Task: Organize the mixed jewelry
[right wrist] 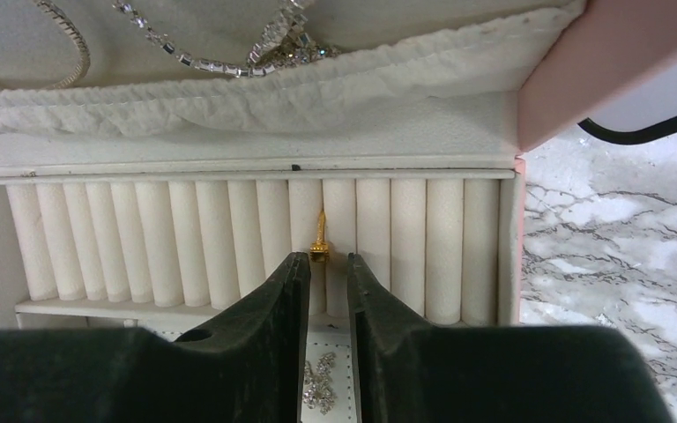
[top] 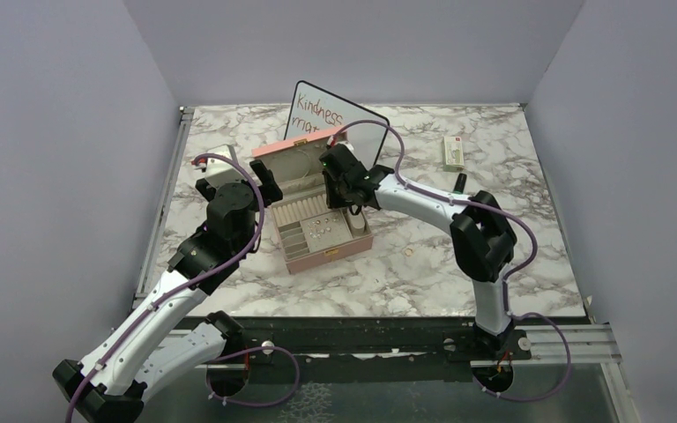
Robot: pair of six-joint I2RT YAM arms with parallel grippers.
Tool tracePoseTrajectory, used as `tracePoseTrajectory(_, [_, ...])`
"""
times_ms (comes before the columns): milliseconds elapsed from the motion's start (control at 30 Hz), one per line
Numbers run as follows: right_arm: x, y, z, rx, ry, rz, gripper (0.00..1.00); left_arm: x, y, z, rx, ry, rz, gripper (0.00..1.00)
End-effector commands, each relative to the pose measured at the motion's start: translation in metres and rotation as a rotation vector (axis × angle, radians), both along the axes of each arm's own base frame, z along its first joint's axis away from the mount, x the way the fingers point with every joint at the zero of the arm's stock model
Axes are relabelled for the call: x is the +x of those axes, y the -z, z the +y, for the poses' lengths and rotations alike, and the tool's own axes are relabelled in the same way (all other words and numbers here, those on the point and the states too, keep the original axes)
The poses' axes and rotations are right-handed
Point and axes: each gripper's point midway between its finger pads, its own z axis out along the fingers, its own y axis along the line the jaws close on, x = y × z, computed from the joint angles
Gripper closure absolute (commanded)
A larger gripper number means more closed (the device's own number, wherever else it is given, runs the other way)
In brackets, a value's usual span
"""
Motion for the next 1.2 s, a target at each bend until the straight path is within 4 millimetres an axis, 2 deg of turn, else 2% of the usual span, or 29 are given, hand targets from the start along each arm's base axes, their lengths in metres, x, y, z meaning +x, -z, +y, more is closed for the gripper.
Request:
tracePoseTrajectory(0, [0.004, -0.026, 0.003, 0.065, 0.025, -0.057, 0.73, 0.000, 0.004, 0.005, 0.003, -0.022, 0.005, 0.15])
tracePoseTrajectory(267, [0.002, -0.038, 0.006, 0.128, 0.016, -0.089, 0.73, -0.001, 0.005, 0.005, 0.002, -0.023, 0.006, 0.15])
tracePoseTrajectory(333, [-0.002, -0.047, 0.007, 0.164, 0.010, -0.101, 0.72, -0.001, 0.005, 0.005, 0.000, -0.021, 0.006, 0.15])
tracePoseTrajectory(500, [-0.014, -0.079, 0.004, 0.279, -0.017, -0.161, 0.61, 0.000, 0.005, 0.003, -0.006, -0.011, 0.007, 0.15])
tracePoseTrajectory(633, [-0.029, -0.098, -0.011, 0.324, -0.004, -0.181, 0.58, 0.000, 0.006, -0.001, -0.011, 0.007, 0.008, 0.14])
tracePoseTrajectory(733, [-0.042, -0.111, -0.036, 0.336, 0.043, -0.204, 0.57, 0.000, 0.006, -0.004, -0.019, 0.024, 0.004, 0.13])
tracePoseTrajectory(900, [-0.063, -0.109, -0.100, 0.262, 0.213, -0.224, 0.52, 0.000, 0.005, -0.016, -0.041, 0.090, -0.006, 0.09])
tracePoseTrajectory(1033, [-0.082, -0.088, -0.151, 0.160, 0.375, -0.171, 0.52, 0.001, 0.007, -0.028, -0.059, 0.146, -0.008, 0.02])
tracePoseTrajectory(1167, [-0.097, -0.061, -0.188, 0.055, 0.473, -0.109, 0.52, 0.002, 0.008, -0.042, -0.078, 0.212, -0.009, 0.01])
